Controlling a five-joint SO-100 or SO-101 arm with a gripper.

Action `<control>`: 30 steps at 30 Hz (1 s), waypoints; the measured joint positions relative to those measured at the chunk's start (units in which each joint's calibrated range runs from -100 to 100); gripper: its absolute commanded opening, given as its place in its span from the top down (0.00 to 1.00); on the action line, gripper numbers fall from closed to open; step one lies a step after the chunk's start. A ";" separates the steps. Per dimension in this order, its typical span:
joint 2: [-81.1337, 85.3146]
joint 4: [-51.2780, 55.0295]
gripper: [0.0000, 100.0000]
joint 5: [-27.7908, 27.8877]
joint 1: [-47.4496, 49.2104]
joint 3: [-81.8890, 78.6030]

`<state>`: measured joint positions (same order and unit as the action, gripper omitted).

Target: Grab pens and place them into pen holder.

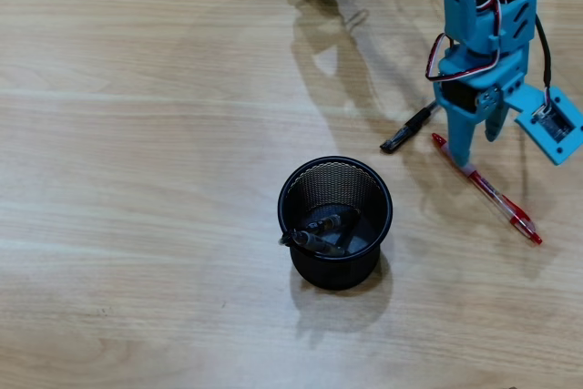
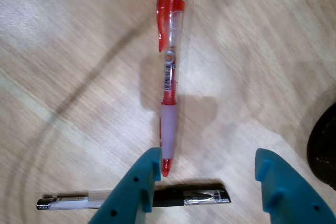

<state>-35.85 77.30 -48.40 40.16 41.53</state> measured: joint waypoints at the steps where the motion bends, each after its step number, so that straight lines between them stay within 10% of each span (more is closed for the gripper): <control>1: -0.17 0.09 0.78 0.00 -0.19 0.00; 23: -14.53 -10.19 0.79 -4.68 2.38 0.89; 30: -15.04 -11.05 0.96 -5.46 2.76 1.42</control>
<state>-50.89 66.25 -53.86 42.93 42.95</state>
